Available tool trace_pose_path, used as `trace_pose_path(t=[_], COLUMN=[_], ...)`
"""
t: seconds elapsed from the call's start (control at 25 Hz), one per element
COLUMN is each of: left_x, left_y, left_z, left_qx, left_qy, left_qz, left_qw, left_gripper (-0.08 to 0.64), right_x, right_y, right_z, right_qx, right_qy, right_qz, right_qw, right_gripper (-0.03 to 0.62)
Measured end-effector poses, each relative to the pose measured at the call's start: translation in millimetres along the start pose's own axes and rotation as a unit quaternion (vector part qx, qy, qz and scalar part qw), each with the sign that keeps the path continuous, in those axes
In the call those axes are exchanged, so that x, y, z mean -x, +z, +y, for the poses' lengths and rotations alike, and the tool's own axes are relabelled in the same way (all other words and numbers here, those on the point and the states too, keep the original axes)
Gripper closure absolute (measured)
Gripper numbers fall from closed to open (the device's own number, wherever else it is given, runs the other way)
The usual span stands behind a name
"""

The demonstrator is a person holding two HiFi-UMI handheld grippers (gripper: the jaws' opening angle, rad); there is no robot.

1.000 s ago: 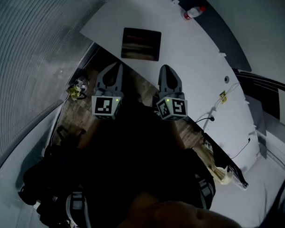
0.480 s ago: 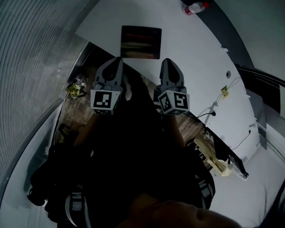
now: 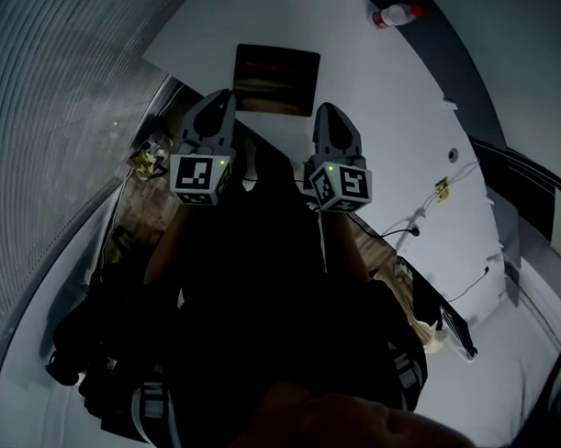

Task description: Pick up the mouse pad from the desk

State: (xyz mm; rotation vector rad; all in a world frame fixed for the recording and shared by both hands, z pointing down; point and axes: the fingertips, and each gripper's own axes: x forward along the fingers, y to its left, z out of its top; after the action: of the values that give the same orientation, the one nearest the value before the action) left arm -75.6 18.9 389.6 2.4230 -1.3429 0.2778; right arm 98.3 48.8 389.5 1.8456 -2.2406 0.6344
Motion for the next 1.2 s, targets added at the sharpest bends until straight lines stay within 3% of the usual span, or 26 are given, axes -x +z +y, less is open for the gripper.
trace_pose_path(t=[0.32, 0.56, 0.72, 1.2], left_x=[-29.1, -55.6, -71.3, -99.3], left_y=[-38.2, -81.7, -105.3, -165.4], left_z=[7.8, 21.0, 24.0, 34.5], left_qx=[0.012, 0.044, 0.071, 0.064], left_qy=[0.023, 0.044, 0.040, 0.055], left_qz=[0.058, 0.105, 0.136, 0.213], left_qw=[0.9980, 0.9925, 0.9874, 0.9735], left_gripper=[0.552, 0.552, 0.460, 0.394], right_x=[-31.0, -57.8, -70.9, -102.9], right_y=[-24.4, -64.5, -85.8, -157.7], right_z=[-19.7, -40.4, -54.1, -80.5], right_qx=[0.000, 0.000, -0.002, -0.004], right_qy=[0.006, 0.005, 0.001, 0.011], right_qz=[0.041, 0.096, 0.120, 0.217], right_qw=[0.999, 0.995, 0.993, 0.976], right_gripper=[0.584, 0.551, 0.546, 0.475])
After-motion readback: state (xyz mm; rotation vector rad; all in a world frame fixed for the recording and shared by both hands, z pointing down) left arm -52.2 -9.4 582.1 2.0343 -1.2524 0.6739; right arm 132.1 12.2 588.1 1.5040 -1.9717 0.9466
